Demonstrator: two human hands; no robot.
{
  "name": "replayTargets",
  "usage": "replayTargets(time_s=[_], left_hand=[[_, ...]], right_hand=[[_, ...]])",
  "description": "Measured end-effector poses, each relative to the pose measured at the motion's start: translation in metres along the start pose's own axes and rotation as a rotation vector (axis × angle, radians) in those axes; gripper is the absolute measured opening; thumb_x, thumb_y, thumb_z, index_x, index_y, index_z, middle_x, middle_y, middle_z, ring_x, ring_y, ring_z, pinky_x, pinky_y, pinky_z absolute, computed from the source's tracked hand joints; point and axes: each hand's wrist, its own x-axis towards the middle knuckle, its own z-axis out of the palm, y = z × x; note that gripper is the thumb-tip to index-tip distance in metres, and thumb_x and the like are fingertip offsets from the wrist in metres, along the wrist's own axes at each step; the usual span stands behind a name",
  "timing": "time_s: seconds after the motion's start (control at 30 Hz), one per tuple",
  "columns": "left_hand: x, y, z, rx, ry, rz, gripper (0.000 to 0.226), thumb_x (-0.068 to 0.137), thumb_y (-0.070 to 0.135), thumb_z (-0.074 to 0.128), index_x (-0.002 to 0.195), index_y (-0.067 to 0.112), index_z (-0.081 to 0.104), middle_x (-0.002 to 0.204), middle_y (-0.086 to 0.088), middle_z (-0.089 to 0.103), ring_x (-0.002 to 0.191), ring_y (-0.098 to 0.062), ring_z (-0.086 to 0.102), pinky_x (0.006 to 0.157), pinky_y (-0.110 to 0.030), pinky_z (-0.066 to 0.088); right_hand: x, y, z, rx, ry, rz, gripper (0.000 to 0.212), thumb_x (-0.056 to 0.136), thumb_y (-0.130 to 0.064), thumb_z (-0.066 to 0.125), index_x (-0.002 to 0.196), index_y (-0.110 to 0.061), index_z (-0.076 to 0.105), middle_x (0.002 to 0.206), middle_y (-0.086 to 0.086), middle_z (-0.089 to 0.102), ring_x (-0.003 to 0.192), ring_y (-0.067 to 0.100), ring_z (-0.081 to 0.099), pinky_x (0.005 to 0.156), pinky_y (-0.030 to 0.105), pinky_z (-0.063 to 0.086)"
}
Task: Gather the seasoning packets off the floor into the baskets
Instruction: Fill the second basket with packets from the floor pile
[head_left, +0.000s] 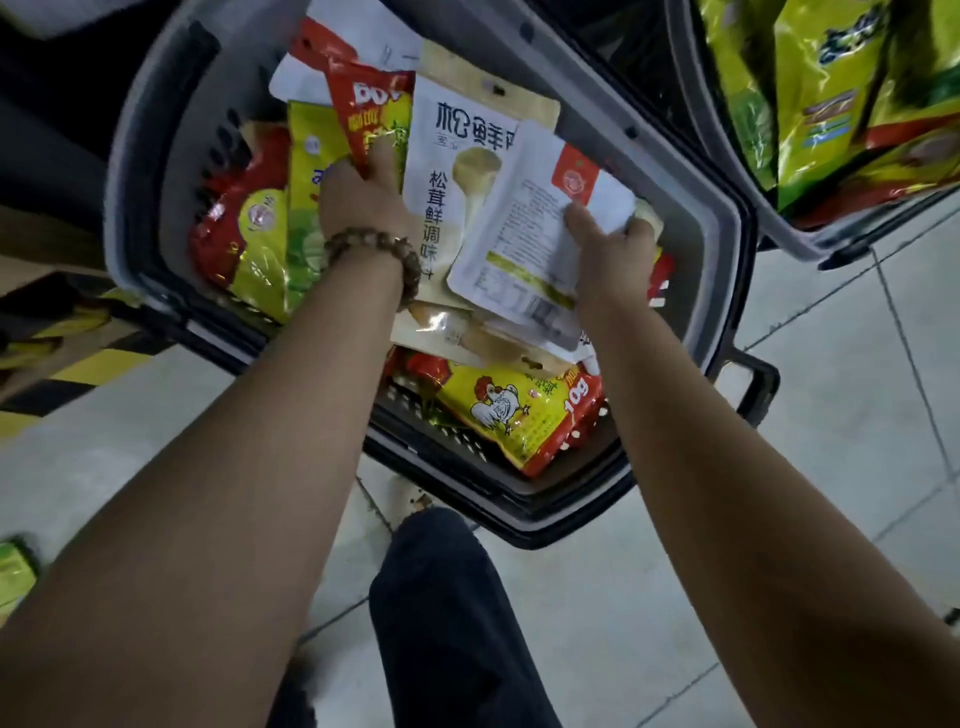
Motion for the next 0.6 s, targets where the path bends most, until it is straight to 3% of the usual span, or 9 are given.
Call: replayTargets(time_s=[0.07,0.2,0.27,0.37,0.43,0.5,0.6], left_hand=[[0.006,0.002,-0.005,0.146,0.005,0.064,0.049,0.102,0.038,0.028,0.125,0.001,0.051,0.131,-0.014,0.052,0.12,-0.028,0.047,0.082,-0.029,0.029],[0.026,-0.006,-0.034,0.356,0.078,0.204,0.045,0.1,0.037,0.037,0.125,0.002,0.051,0.13,-0.017,0.053,0.12,-0.032,0.048,0.09,-0.035,0.032],[0.031,-0.015,-0.047,0.425,0.127,0.209,0.047,0.097,0.035,0.044,0.135,0.008,0.043,0.135,-0.016,0.049,0.123,-0.032,0.047,0.095,-0.039,0.036],[0.017,-0.017,-0.049,0.45,0.205,0.297,0.062,0.095,0.027,0.048,0.149,0.015,0.018,0.149,-0.014,0.027,0.133,-0.029,0.035,0.105,-0.04,0.034],[0.0,-0.015,-0.036,0.45,0.163,0.475,0.062,0.094,0.031,0.046,0.149,0.017,0.02,0.154,-0.014,0.019,0.139,-0.029,0.026,0.11,-0.04,0.028],[-0.014,-0.019,-0.018,0.628,-0.019,0.61,0.063,0.093,0.044,0.042,0.149,0.023,0.021,0.157,-0.01,0.01,0.144,-0.031,0.011,0.114,-0.048,0.013],[-0.018,-0.04,0.0,0.893,-0.153,0.614,0.073,0.09,0.061,0.036,0.15,0.031,0.008,0.158,-0.005,-0.008,0.144,-0.033,-0.009,0.113,-0.056,-0.003]], right_hand=[[0.006,0.003,0.005,-0.049,0.0,-0.009,0.039,0.082,-0.028,0.072,0.109,-0.012,0.049,0.095,-0.005,0.058,0.085,0.011,0.058,0.066,0.023,0.046],[0.016,0.008,-0.017,-0.136,0.121,-0.081,0.048,0.078,-0.025,0.074,0.118,-0.011,0.052,0.093,-0.01,0.058,0.08,0.004,0.058,0.067,0.018,0.045],[0.02,0.014,-0.028,-0.317,0.189,-0.16,0.056,0.079,-0.028,0.072,0.128,-0.012,0.048,0.109,-0.005,0.058,0.097,0.012,0.06,0.077,0.02,0.046],[0.023,0.02,-0.03,-0.684,0.22,-0.316,0.074,0.085,-0.036,0.064,0.147,-0.016,0.029,0.148,0.01,0.034,0.134,0.027,0.037,0.107,0.04,0.036],[0.012,0.021,-0.019,-0.827,0.13,-0.466,0.071,0.091,-0.043,0.054,0.149,-0.017,0.022,0.155,0.016,0.02,0.143,0.031,0.021,0.114,0.046,0.022],[-0.004,0.029,-0.005,-0.966,-0.042,-0.573,0.066,0.096,-0.049,0.039,0.151,-0.021,0.017,0.158,0.015,0.009,0.146,0.032,0.006,0.115,0.053,0.009],[-0.014,0.047,0.011,-1.104,-0.161,-0.607,0.065,0.098,-0.054,0.027,0.152,-0.025,0.005,0.159,0.014,-0.007,0.145,0.033,-0.014,0.111,0.058,-0.009]])
